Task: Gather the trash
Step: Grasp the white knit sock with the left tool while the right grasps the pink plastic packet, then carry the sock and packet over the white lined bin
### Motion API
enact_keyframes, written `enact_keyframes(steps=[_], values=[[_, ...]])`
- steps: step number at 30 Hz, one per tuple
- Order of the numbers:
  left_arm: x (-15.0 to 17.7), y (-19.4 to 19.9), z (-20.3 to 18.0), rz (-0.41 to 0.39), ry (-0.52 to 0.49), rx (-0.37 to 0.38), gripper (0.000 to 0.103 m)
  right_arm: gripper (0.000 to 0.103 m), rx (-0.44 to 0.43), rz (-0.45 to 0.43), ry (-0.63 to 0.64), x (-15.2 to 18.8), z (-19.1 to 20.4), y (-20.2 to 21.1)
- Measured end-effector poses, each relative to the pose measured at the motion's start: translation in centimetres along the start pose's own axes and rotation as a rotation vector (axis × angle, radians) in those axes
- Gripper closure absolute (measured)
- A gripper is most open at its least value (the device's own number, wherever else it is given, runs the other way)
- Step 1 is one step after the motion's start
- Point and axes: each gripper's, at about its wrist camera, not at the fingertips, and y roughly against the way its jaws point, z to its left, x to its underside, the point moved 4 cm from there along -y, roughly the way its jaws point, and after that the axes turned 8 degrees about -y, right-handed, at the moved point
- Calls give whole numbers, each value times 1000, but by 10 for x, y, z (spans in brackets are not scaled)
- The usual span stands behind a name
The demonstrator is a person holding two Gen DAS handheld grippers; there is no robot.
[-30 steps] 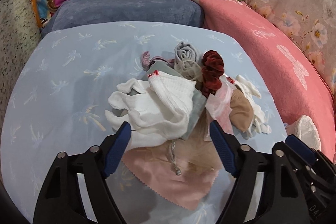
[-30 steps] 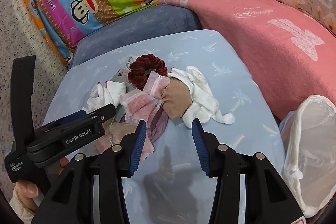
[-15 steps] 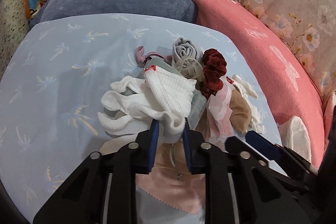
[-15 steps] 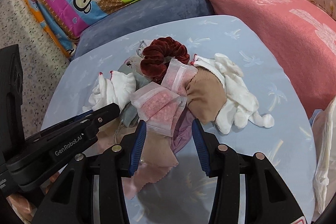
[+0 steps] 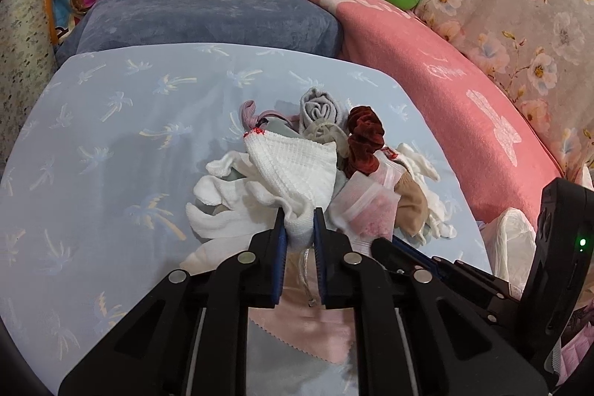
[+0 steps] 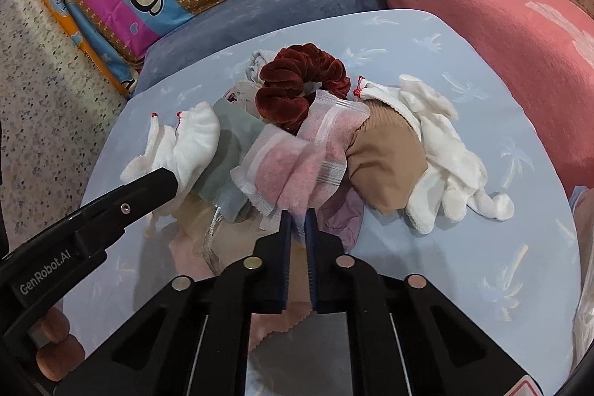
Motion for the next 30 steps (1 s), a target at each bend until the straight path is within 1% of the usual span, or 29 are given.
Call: enact_keyframes(steps=[7, 16, 23, 30], values=[[-3, 14, -14, -25, -8, 4, 90, 101, -12, -68, 20, -3, -2, 40], [-7, 37, -50, -69, -61, 26, 90, 102, -38, -177, 16, -9, -13, 107], [-6, 47, -90, -91, -122, 57, 90, 102, -38, -260, -14, -10, -39, 157], [-4, 48, -140, -98, -193, 99, 90, 102, -12, -326, -76, -9, -85, 197]])
